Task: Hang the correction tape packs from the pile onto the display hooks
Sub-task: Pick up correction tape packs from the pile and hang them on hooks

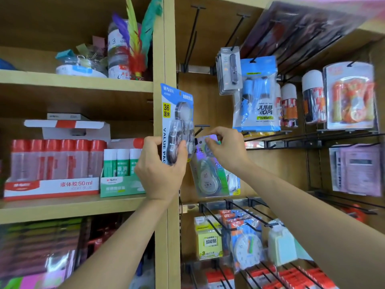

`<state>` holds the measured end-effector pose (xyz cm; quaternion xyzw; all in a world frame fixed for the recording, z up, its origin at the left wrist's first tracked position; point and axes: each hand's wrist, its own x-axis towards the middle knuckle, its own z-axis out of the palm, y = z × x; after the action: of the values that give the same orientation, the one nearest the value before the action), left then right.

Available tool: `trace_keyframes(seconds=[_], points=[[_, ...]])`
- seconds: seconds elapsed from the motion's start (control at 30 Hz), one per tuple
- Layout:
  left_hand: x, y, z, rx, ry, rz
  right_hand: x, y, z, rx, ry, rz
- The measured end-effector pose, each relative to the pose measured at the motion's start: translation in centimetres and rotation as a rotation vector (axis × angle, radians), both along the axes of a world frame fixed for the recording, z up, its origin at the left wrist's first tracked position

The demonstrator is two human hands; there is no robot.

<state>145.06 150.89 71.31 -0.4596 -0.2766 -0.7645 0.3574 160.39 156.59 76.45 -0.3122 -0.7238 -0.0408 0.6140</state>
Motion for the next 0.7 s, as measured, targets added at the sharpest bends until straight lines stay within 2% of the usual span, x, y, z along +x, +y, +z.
trace_keyframes(seconds=[0.37, 0.57, 0.7], points=[[0.1, -0.3, -0.1, -0.006, -0.03, 0.018, 0.2, 1.2, -1.1, -0.128, 0.115, 0.114], [0.2, -0.5, -0.2, 0.011, -0.007, 0.012, 0.6, 1.2, -0.5, -0.151, 0.1, 0.131], [0.2, -0.4, -0.1, 0.01, -0.026, 0.008, 0.4, 1.1, -0.4, -0.154, 0.0, 0.119]])
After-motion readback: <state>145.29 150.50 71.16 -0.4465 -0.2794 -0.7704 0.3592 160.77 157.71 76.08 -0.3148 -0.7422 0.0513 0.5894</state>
